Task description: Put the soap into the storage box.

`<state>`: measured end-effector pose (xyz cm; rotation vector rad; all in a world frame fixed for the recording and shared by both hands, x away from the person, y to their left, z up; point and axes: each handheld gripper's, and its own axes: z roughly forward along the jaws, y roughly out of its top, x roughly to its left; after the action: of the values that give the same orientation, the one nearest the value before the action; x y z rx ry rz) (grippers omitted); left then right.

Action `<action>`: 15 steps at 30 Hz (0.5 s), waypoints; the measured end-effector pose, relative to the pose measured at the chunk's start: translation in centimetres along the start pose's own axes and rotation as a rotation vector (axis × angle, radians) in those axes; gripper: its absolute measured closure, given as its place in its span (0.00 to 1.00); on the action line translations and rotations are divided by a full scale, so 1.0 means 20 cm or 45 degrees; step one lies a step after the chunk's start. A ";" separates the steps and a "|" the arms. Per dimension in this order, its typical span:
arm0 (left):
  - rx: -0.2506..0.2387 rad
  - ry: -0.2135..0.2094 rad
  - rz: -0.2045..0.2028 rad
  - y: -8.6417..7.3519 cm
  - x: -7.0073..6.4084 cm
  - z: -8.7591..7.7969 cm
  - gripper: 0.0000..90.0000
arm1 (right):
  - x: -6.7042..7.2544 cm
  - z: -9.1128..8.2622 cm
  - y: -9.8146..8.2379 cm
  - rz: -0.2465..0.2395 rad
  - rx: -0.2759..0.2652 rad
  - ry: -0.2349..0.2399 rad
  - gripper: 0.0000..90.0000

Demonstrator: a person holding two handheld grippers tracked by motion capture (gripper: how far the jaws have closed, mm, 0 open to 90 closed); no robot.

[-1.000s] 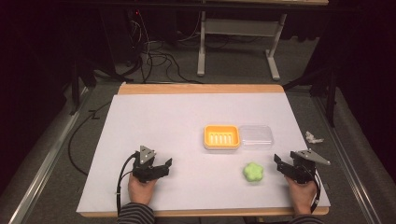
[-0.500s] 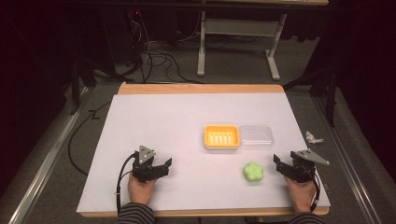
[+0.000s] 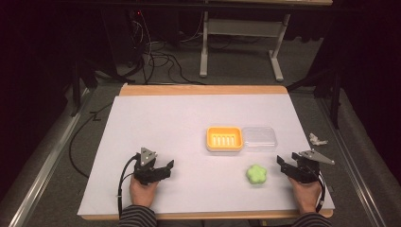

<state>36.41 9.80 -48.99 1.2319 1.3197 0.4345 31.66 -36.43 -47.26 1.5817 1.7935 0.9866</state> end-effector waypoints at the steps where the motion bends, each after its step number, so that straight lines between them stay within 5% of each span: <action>1: 0.001 0.000 -0.001 0.00 0.00 0.00 0.24 | 0.00 0.00 0.00 0.005 -0.005 0.009 0.39; 15: 0.008 0.003 -0.022 0.00 0.01 0.01 0.23 | 0.07 -0.08 0.00 -0.082 0.024 0.101 0.45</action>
<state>36.58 9.89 -49.00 1.2246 1.3336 0.4197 30.13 -35.37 -46.16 1.5059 1.9003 1.0178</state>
